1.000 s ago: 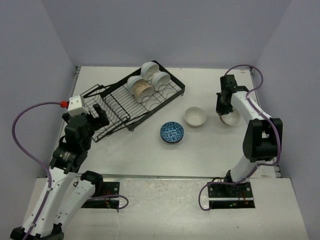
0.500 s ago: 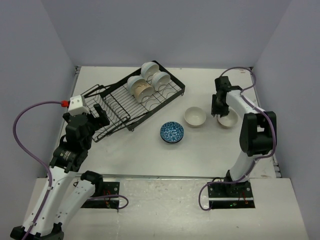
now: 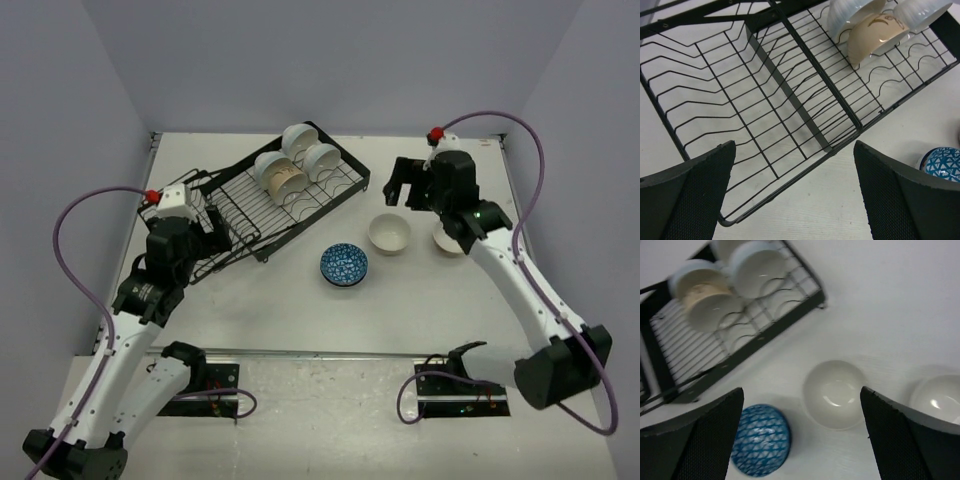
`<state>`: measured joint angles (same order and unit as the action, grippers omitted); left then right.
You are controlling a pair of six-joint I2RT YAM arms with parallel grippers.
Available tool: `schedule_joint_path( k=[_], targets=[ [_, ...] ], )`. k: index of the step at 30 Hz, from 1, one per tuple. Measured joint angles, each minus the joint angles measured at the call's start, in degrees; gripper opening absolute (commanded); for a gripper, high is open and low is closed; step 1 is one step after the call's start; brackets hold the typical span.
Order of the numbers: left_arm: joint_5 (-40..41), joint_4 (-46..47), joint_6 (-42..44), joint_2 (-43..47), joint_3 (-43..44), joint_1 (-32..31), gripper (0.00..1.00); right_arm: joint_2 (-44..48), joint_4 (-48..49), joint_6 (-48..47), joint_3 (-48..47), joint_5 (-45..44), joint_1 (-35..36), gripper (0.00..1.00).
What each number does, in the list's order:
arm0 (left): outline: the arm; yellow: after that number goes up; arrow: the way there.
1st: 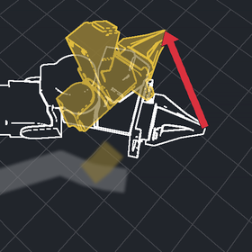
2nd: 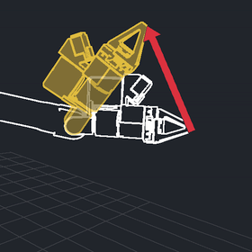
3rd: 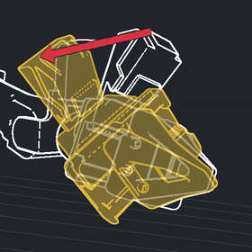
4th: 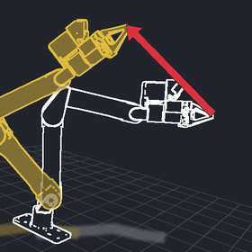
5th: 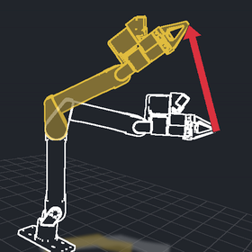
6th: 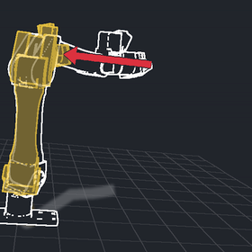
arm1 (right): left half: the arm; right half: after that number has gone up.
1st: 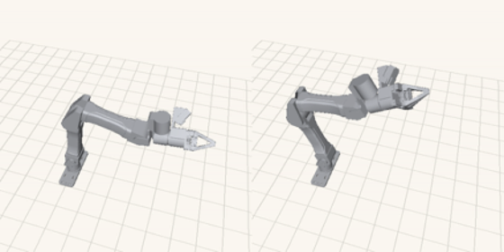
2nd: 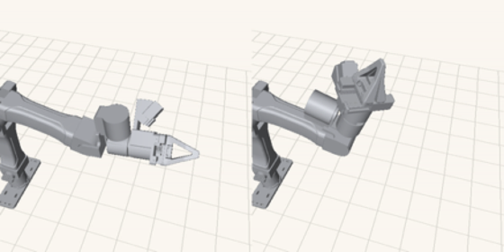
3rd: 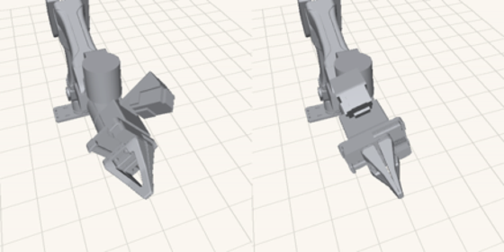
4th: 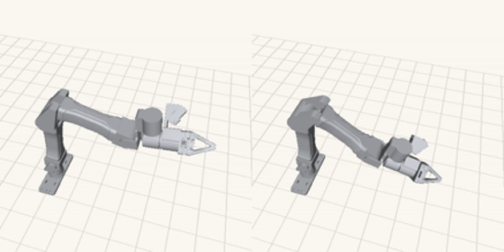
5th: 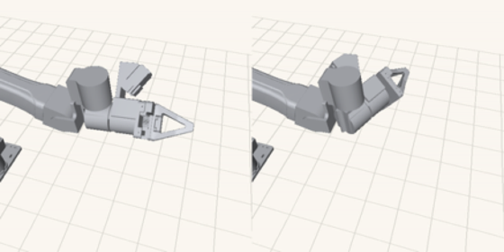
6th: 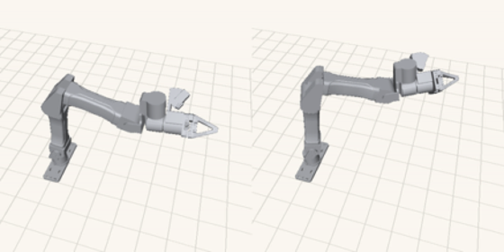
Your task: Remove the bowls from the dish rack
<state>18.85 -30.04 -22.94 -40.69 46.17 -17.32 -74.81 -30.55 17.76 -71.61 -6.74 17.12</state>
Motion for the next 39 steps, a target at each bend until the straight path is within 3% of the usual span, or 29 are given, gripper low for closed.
schedule_joint_path(
  k=[4,6,9,12,20,39],
  targets=[
    [-1.62,-0.44,0.0,-3.93,1.09,-0.22,1.0,9.42,21.81,11.67,14.71,12.33,3.76,0.99],
    [-0.5,-1.7,-0.02,-4.17,1.66,-0.72,1.0,9.03,33.09,21.31,21.88,15.82,3.93,0.99],
    [1.99,-3.04,0.02,-2.14,2.95,-1.07,1.0,1.01,45.75,34.03,24.96,16.81,5.29,0.99],
    [5.25,-3.19,0.04,1.25,3.45,-1.16,1.0,-10.45,52.15,41.05,23.23,16.83,8.83,0.97],
    [7.82,-2.27,0.02,6.19,0.02,-1.2,1.0,-31.67,63.91,53.57,8.13,15.13,15.34,0.81],
    [6.58,-2.19,0.02,7.61,-0.46,-1.2,1.0,-52.15,69.0,63.43,-7.98,11.39,16.26,0.58]
  ],
)
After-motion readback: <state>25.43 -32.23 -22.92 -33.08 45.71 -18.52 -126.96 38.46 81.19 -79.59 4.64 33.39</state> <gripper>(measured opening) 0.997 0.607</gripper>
